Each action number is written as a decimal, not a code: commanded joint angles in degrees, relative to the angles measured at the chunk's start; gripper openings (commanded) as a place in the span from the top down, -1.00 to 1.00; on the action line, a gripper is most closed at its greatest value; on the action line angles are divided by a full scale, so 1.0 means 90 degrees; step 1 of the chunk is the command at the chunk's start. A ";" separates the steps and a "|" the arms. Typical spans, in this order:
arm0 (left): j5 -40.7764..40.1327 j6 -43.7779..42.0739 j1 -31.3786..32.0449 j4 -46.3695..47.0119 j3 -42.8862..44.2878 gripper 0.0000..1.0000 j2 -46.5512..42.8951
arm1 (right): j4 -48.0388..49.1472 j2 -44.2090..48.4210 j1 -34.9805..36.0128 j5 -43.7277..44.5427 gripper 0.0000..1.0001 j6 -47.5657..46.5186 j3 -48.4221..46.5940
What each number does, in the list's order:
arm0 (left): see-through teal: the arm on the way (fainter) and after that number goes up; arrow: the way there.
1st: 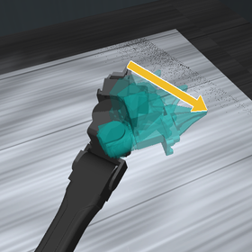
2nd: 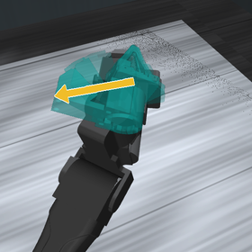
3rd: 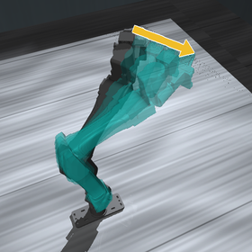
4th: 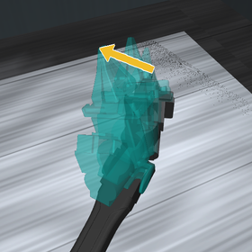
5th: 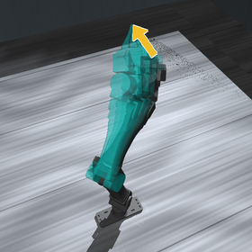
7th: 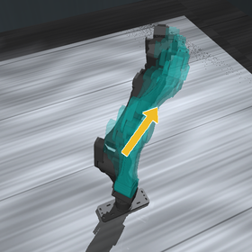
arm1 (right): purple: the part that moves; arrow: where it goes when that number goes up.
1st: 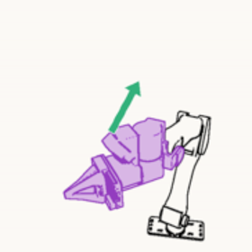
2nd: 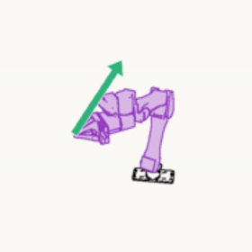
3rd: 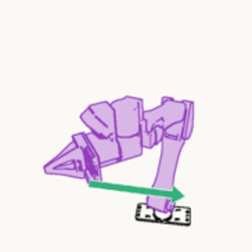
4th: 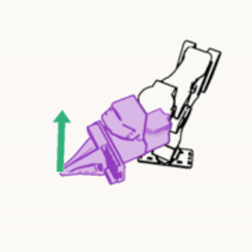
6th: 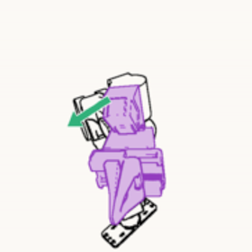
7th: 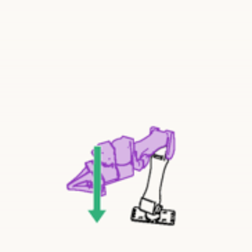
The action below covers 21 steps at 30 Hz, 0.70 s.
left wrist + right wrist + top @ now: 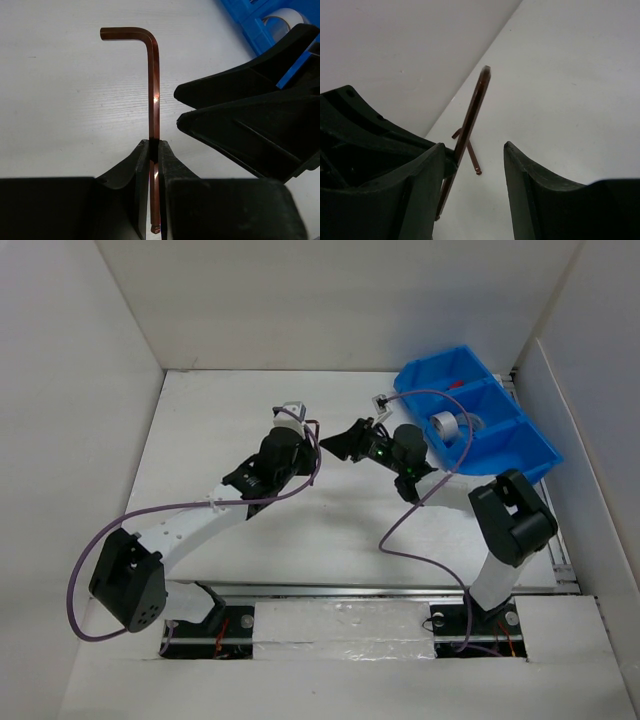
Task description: Sort the tools into containers
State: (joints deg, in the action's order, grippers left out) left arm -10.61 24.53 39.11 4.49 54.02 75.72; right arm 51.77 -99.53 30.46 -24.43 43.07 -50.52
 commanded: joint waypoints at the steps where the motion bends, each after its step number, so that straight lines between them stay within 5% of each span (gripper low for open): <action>1: -0.0090 0.0018 0.0068 0.0458 -0.0016 1.00 -0.0055 | 0.0810 -0.0094 0.0063 -0.0069 -0.10 0.0117 -0.0392; 14: -0.0315 0.0008 0.0312 0.0487 0.0023 1.00 -0.0133 | 0.0703 -0.0582 0.0180 -0.0089 -0.02 0.0136 -0.0822; 18: -0.0296 -0.0001 0.0312 0.0526 -0.0016 1.00 -0.0133 | 0.0800 -0.0738 0.0238 -0.0137 0.62 0.0185 -0.0920; 21: -0.0354 0.0018 0.0312 0.0507 0.0004 1.00 -0.0064 | 0.1043 -0.0884 0.0239 -0.0186 0.91 0.0321 -0.0910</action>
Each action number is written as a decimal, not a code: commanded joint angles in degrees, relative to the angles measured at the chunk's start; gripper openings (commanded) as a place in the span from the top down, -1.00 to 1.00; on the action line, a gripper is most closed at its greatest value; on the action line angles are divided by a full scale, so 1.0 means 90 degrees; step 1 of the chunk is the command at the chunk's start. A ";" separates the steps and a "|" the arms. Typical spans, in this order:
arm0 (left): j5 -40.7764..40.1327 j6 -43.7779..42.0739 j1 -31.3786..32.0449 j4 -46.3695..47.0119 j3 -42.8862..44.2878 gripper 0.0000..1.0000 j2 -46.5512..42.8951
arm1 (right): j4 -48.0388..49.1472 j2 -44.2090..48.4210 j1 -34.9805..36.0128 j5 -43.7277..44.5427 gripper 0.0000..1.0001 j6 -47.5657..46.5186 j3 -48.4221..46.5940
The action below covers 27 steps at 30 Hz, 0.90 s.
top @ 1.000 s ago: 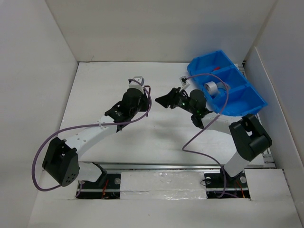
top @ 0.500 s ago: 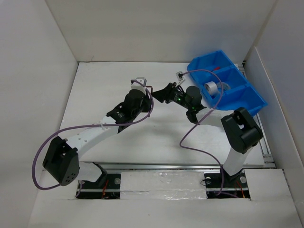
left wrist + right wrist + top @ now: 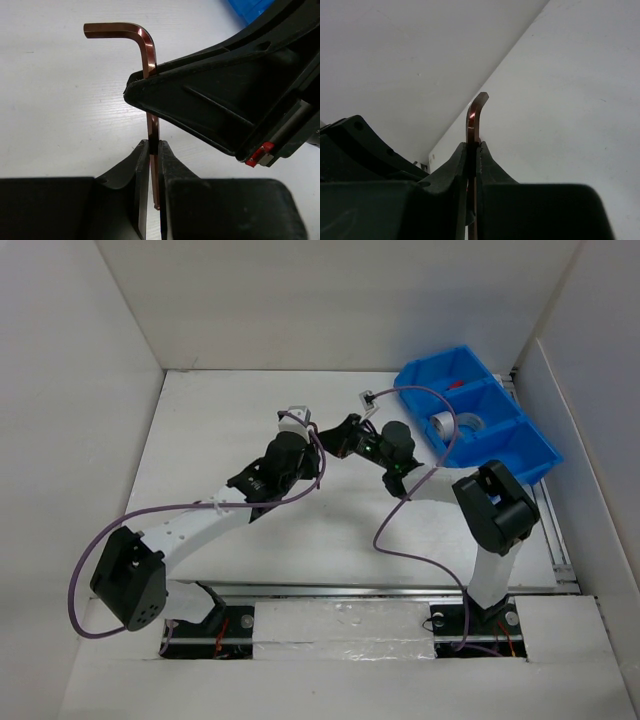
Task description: Sort the tools into containers
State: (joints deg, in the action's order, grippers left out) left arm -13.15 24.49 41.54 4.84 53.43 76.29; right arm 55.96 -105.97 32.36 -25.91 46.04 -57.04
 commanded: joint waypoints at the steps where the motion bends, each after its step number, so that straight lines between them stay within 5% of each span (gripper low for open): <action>1: -0.0072 0.0004 0.0043 0.0439 0.0069 1.00 -0.0127 | 0.0695 -0.0188 0.0028 0.0027 0.97 0.0050 -0.0060; 2: -0.0053 0.0003 0.0043 0.0439 0.0060 1.00 -0.0127 | 0.0831 -0.0188 0.0028 0.0076 1.00 0.0099 0.0028; 5: -0.0256 0.0062 0.0043 0.0458 -0.0057 0.24 -0.0244 | 0.1096 -0.0101 0.0028 0.0222 1.00 0.0207 0.0204; 6: -0.0413 0.0178 0.0139 0.0458 -0.0164 -0.14 -0.0360 | 0.1038 -0.0071 -0.0050 0.0242 1.00 0.0187 0.0243; 7: -0.0617 0.0257 0.0237 0.0390 -0.0223 -0.72 -0.0439 | 0.1009 0.0064 -0.0147 0.0262 1.00 0.0187 0.0282; 8: -0.0900 0.0344 0.0238 0.0332 -0.0272 -0.97 -0.0517 | 0.0950 0.0153 -0.0216 0.0291 1.00 0.0168 0.0312; 14: -0.0990 0.0959 0.0297 0.0526 -0.1209 -0.98 -0.1444 | 0.0307 0.1584 -0.1288 0.0651 1.00 -0.0145 0.1257; 20: -0.1009 0.1351 0.0297 0.1337 -0.2615 -0.98 -0.2792 | -0.1157 0.3559 -0.3505 0.1266 1.00 -0.0213 0.2449; 24: -0.1351 0.1419 0.0297 0.1103 -0.2743 -0.98 -0.3271 | -0.3048 0.4848 -0.4122 0.2067 1.00 -0.0622 0.2334; 27: -0.1449 0.1458 0.0297 0.1073 -0.2802 -0.98 -0.3418 | -0.3387 0.5036 -0.4512 0.2332 1.00 -0.0673 0.2342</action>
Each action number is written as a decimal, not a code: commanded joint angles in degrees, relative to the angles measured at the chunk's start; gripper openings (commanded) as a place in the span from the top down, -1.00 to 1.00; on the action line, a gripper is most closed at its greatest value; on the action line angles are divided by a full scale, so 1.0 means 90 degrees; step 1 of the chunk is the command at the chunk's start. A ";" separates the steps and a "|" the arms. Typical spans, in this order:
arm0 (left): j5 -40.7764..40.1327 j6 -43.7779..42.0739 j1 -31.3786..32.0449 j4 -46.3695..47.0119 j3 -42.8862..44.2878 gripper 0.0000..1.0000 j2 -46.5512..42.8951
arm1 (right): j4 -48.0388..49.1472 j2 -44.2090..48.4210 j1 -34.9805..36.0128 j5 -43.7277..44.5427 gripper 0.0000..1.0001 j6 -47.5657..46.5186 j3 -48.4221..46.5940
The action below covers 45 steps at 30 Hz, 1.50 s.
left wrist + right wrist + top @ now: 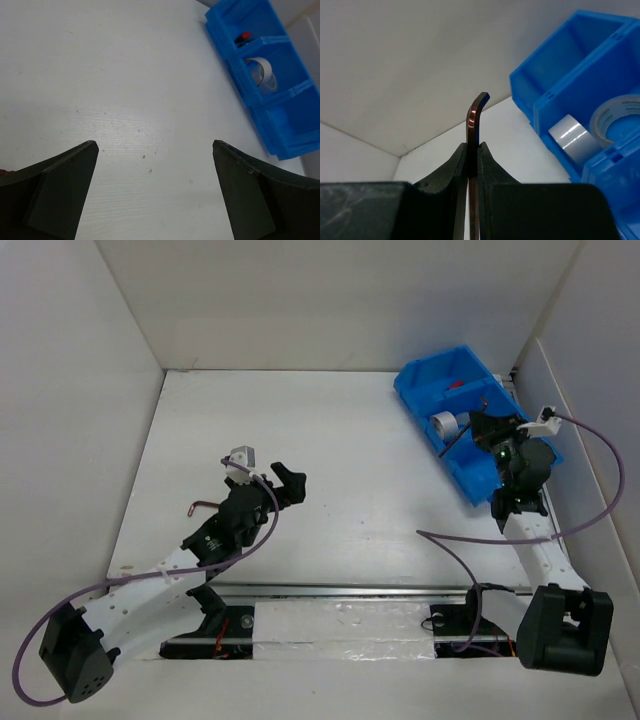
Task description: Sort the tools into containers
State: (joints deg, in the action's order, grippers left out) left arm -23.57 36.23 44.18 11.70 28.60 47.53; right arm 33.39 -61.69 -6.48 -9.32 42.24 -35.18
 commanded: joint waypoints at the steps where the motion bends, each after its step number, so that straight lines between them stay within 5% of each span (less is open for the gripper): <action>1: -0.0281 0.0164 0.0003 0.0282 -0.0043 -0.98 -0.0242 | -0.0829 0.0068 -0.0362 0.0392 1.00 -0.0259 -0.0037; 11: -0.0389 0.0232 0.0003 0.0164 -0.0082 -0.98 -0.0330 | -0.0009 -0.0829 -0.2013 -0.0075 1.00 -0.0201 0.0305; 25: -0.0350 0.0223 0.0003 0.0174 0.0006 -0.98 -0.0242 | 0.0128 -0.1836 -0.2141 0.0235 0.98 -0.0113 -0.0046; 35: -0.0310 0.0262 0.0003 0.0203 -0.0082 -0.98 -0.0281 | 0.0411 -0.2345 -0.1936 0.0343 0.33 0.0141 -0.0309; 45: -0.0389 0.0330 0.0003 0.0262 -0.0024 -0.98 0.0138 | 0.0227 -0.1779 -0.1751 0.0499 0.18 0.0063 -0.0388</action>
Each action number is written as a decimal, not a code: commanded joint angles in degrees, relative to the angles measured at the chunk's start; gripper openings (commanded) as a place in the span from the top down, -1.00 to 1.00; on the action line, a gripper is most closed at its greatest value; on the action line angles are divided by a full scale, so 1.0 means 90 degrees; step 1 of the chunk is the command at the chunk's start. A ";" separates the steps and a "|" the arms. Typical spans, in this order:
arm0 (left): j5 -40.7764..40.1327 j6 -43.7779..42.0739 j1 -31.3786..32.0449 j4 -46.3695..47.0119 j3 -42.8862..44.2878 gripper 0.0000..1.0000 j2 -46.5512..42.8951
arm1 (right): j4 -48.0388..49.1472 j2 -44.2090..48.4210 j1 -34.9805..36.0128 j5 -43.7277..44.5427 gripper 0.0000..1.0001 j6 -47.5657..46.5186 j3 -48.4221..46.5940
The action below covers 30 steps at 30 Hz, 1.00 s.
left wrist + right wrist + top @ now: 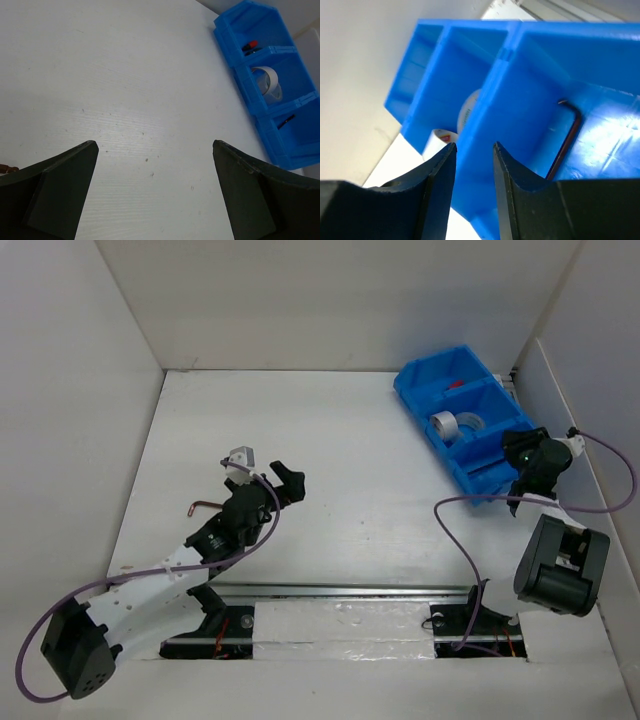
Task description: Sort the tools into containers
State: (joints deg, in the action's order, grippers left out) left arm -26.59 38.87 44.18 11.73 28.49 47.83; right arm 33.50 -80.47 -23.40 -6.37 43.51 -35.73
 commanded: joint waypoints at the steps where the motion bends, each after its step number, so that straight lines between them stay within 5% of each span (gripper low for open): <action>1: -0.0034 0.0007 0.0003 0.0279 0.0037 -0.98 0.0163 | 0.0175 0.0366 0.0129 0.0171 0.18 -0.0107 -0.0337; 15: 0.0046 0.0036 -0.0162 0.0486 0.1081 -0.98 0.1246 | -0.1221 0.2620 0.2920 -0.1177 0.18 -0.1718 -0.0573; 18: -0.1193 0.1466 -0.0260 -0.1141 0.1812 -0.98 0.1723 | -0.0990 0.3392 0.3760 -0.0963 0.17 -0.1777 -0.0114; 23: -0.1353 0.3636 -0.0797 -0.3740 0.3083 -0.89 0.2555 | -0.0900 0.4096 0.4581 -0.0581 0.14 -0.1836 0.0532; 30: -0.0738 0.4995 -0.2144 -0.3843 0.2159 -0.67 0.2178 | -0.0393 0.3717 0.5022 -0.0845 0.13 -0.1865 0.0649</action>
State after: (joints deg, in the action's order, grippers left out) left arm -33.28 73.36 27.90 -17.54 51.29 71.37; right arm 25.34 -46.09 20.82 -13.50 27.94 -30.72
